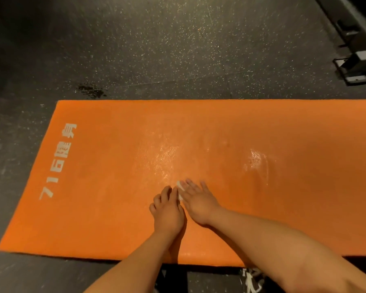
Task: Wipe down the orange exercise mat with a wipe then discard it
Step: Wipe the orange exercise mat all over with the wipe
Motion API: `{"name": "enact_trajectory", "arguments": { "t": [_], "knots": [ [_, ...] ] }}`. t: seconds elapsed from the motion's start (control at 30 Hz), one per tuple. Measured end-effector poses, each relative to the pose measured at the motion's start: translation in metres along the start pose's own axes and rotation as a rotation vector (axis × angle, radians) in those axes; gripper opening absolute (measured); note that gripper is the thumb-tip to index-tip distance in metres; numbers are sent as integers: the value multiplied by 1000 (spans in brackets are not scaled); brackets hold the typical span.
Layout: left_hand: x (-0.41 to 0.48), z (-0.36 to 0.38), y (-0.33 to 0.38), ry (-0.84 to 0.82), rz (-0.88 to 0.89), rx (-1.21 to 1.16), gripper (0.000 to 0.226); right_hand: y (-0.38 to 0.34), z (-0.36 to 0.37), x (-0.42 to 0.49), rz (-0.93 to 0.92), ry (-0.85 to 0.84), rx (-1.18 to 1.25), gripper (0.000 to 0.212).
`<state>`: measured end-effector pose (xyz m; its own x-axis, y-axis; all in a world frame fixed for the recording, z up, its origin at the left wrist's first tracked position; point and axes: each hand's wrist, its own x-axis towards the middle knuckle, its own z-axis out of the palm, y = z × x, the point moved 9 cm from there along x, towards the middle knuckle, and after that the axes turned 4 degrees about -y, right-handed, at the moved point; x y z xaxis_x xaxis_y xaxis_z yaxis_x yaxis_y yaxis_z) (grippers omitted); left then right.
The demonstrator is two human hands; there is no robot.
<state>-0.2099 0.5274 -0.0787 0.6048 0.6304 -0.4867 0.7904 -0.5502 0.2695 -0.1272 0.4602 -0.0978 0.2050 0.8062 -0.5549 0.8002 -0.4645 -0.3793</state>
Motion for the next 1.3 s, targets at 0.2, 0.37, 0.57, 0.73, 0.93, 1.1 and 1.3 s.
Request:
{"name": "enact_trajectory", "arguments": {
  "t": [0.2,0.37,0.57,0.73,0.93,1.1,1.3],
  "knots": [
    [-32,8,-9,-8,-3,-34,53,10,6,-22,12,-37,-103,55],
    [-50,11,-4,-40,25,-94,55,30,13,-55,282,-13,39,55],
    [-87,21,-9,-25,-141,-81,47,-37,35,-88,-2,-67,19,53],
    [-99,22,-8,-77,-109,-64,50,21,25,-102,388,-34,22,57],
    [-115,34,-9,-128,-58,-116,53,-42,48,-113,109,-100,31,56],
    [-129,43,-8,-171,35,-159,60,-15,44,-122,288,-43,2,55],
    [-132,51,-10,-185,160,-39,58,-21,47,-127,209,-74,70,54]
  ]
}}
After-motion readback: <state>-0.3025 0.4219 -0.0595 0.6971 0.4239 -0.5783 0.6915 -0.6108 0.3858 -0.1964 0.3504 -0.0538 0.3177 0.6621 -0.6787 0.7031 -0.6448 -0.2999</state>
